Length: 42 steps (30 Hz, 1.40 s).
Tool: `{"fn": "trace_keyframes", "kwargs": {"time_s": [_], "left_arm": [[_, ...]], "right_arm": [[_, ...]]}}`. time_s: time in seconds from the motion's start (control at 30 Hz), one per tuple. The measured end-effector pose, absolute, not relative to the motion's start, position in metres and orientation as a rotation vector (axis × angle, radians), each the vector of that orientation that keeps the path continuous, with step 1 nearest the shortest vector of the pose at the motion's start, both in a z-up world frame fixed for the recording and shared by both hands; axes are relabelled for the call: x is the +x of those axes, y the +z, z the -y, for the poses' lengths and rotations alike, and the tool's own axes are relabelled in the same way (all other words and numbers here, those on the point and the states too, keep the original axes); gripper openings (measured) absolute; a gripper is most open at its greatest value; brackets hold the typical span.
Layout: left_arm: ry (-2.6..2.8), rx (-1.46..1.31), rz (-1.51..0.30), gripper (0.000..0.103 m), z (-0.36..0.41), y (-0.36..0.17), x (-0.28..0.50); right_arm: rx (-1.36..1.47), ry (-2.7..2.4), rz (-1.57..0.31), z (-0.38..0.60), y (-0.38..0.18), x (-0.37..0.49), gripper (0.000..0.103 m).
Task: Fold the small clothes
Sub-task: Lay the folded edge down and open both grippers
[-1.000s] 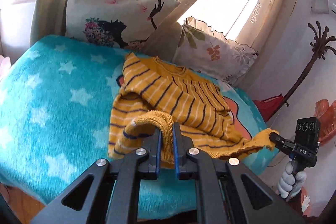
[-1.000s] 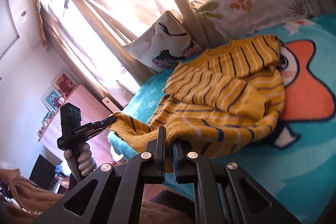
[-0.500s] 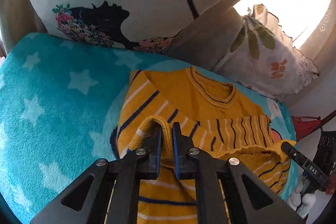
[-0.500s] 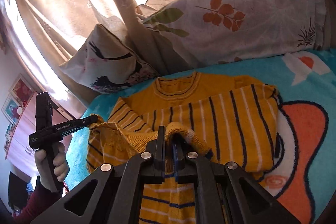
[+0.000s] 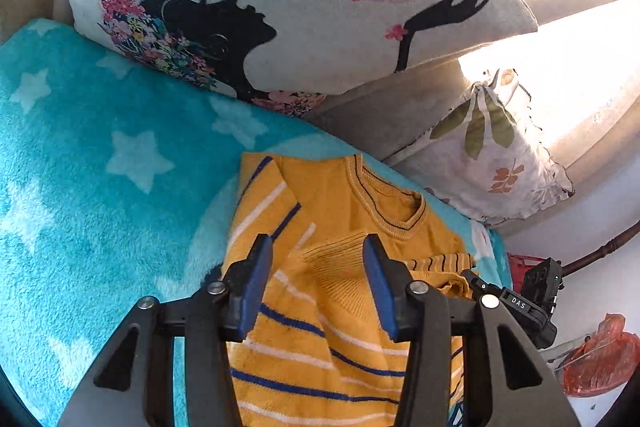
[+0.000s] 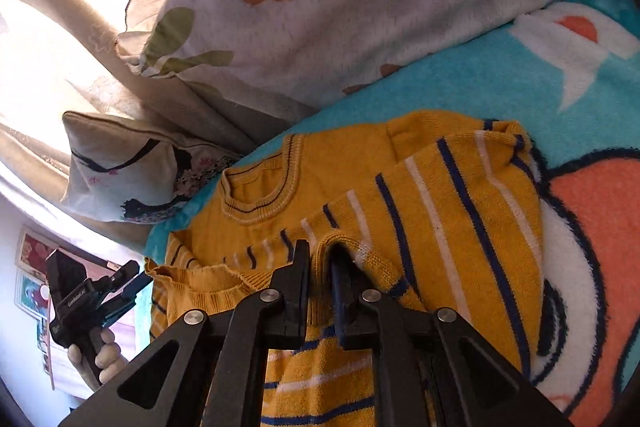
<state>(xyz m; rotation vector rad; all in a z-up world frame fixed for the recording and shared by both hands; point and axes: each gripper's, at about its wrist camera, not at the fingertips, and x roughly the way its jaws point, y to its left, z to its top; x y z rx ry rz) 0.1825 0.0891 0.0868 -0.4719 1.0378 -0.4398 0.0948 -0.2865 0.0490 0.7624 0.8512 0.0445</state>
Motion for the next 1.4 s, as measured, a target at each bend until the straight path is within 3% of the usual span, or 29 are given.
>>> {"fn": "trace_keyframes", "kwargs": {"time_s": [0.17, 0.3, 0.33, 0.57, 0.8, 0.9, 0.93, 1.13, 1.4], "left_arm": [[-0.411, -0.434, -1.039, 0.049, -0.106, 0.088, 0.166], [-0.391, -0.318, -1.041, 0.05, -0.107, 0.084, 0.146], [-0.386, -0.291, -1.04, 0.051, -0.105, 0.083, 0.142], [-0.463, -0.166, -0.995, 0.051, -0.07, 0.085, 0.13], [-0.362, 0.013, -1.039, 0.051, -0.019, 0.062, 0.159], [-0.306, -0.032, -1.09, 0.049, -0.024, 0.045, 0.187], [-0.299, -0.059, -1.098, 0.047, -0.028, 0.043, 0.192], [-0.256, -0.135, -1.09, 0.047, -0.053, 0.05, 0.197], [-0.273, -0.192, -1.031, 0.051, -0.104, 0.091, 0.15]], "right_arm": [[0.81, 0.042, -0.845, 0.292, 0.045, 0.105, 0.019], [0.826, 0.017, -0.778, 0.301, 0.053, 0.1, 0.046], [0.833, 0.01, -0.756, 0.305, 0.057, 0.096, 0.048], [0.692, 0.055, -0.719, 0.283, 0.091, 0.076, 0.048], [0.494, 0.19, -0.902, 0.212, 0.069, 0.114, 0.047], [0.441, 0.1, -0.96, 0.214, 0.046, 0.135, 0.044], [0.456, 0.079, -0.939, 0.221, 0.043, 0.139, 0.038], [0.609, -0.005, -0.82, 0.27, 0.031, 0.139, 0.033], [0.583, 0.003, -0.754, 0.269, 0.067, 0.119, 0.036]]}}
